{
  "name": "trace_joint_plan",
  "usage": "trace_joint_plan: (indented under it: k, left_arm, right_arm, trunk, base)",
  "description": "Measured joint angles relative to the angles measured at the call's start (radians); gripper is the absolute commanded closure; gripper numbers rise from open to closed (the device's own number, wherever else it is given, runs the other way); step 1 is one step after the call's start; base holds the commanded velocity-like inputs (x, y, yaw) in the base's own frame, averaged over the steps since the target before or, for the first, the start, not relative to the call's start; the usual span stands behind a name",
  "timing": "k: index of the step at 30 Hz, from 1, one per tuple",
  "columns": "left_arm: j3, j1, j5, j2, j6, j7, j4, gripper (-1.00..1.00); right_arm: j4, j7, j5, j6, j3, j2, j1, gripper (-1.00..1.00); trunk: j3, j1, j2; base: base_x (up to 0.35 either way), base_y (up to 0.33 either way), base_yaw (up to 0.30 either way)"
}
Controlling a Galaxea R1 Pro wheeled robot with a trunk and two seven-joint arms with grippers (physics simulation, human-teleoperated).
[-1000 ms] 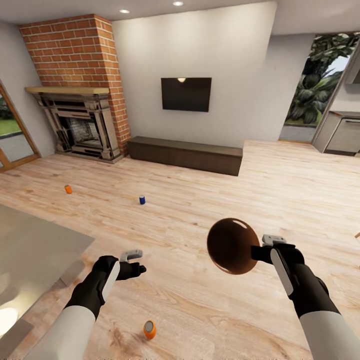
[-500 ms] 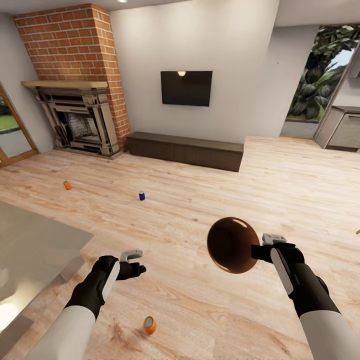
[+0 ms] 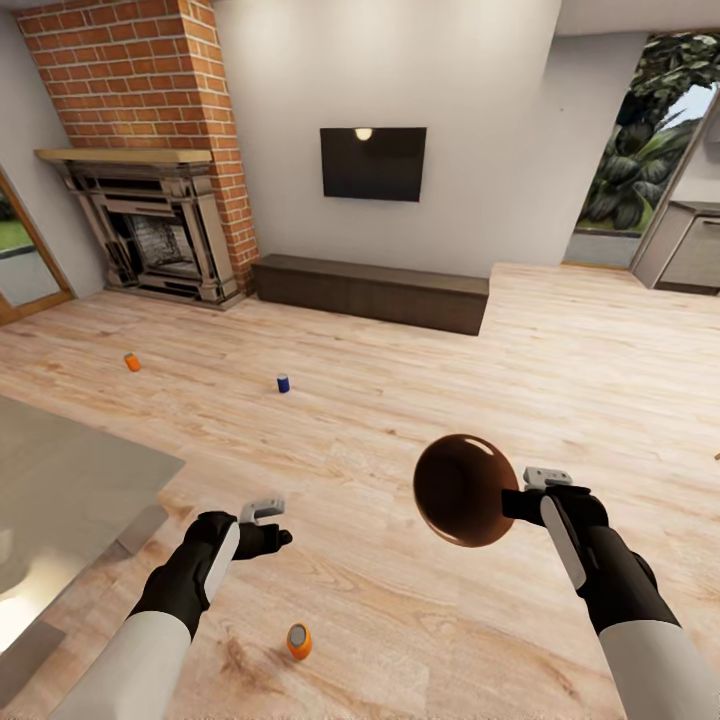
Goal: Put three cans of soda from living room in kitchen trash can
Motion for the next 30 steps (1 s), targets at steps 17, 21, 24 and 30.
trace_joint_plan:
  k: [17, 21, 24, 30]
  left_arm:
    - [0.0, 0.0, 0.0, -0.001, -0.024, 0.024, 0.001, -1.0]
    - [0.0, 0.0, 0.0, -0.002, -0.024, 0.024, 0.001, -1.0]
    - [0.0, 0.0, 0.0, -0.002, -0.024, 0.024, 0.001, -1.0]
    - [0.0, 0.0, 0.0, -0.004, -0.024, 0.024, 0.001, -1.0]
  right_arm:
    - [-0.001, 0.0, 0.004, -0.001, 0.0, -0.001, 0.0, 1.0]
    - [-0.002, 0.0, 0.006, -0.001, 0.0, -0.001, 0.0, 1.0]
    - [-0.003, 0.0, 0.004, -0.001, 0.0, -0.001, 0.0, 1.0]
    - [-0.005, 0.001, 0.002, -0.001, 0.0, -0.004, 0.0, 1.0]
  trunk:
    - [-0.08, 0.065, -0.119]
    - [-0.099, 0.08, -0.147]
    - [-0.113, 0.092, -0.168]
    - [-0.141, 0.115, -0.21]
  base:
    - [0.0, 0.0, 0.0]
    - [0.0, 0.0, 0.0]
    - [0.0, 0.0, 0.0]
    - [0.0, 0.0, 0.0]
